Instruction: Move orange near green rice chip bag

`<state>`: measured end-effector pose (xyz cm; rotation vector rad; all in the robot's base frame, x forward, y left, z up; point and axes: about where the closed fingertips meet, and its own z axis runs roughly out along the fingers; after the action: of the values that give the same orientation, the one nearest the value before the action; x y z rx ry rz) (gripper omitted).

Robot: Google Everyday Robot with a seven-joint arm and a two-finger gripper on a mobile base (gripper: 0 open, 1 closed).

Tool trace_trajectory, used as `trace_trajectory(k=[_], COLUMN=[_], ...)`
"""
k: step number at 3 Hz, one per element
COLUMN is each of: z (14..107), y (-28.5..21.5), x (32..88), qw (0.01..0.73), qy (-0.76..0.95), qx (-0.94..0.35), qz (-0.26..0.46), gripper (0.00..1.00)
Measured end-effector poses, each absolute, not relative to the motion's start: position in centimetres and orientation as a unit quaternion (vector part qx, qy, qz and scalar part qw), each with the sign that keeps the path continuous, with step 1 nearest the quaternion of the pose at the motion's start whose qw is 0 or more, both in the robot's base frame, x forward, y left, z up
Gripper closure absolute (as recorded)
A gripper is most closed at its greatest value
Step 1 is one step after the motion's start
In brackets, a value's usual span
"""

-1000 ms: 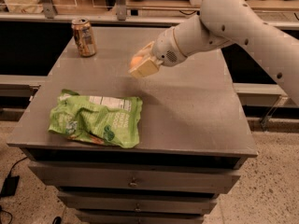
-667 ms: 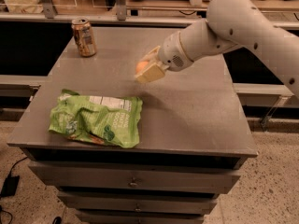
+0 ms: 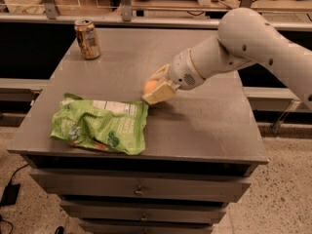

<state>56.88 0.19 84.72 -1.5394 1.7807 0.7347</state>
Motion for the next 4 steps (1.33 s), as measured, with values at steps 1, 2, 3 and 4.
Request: trace_trajectory(k=[1,2,3,4], z=[84.6,84.5,85.0,85.5], y=[0.5,0.8,0.7,0.5], x=[56.5,55.6,55.0,54.5], qw=[0.328,0.328,0.343,0.358], qy=[0.674,0.652,0.627,0.598], qx=[-0.598,-0.621,-0.628,-0.63], qz=[0.283,0.287,0.308,0.342], gripper=[1.0,1.0,0.83,0.52])
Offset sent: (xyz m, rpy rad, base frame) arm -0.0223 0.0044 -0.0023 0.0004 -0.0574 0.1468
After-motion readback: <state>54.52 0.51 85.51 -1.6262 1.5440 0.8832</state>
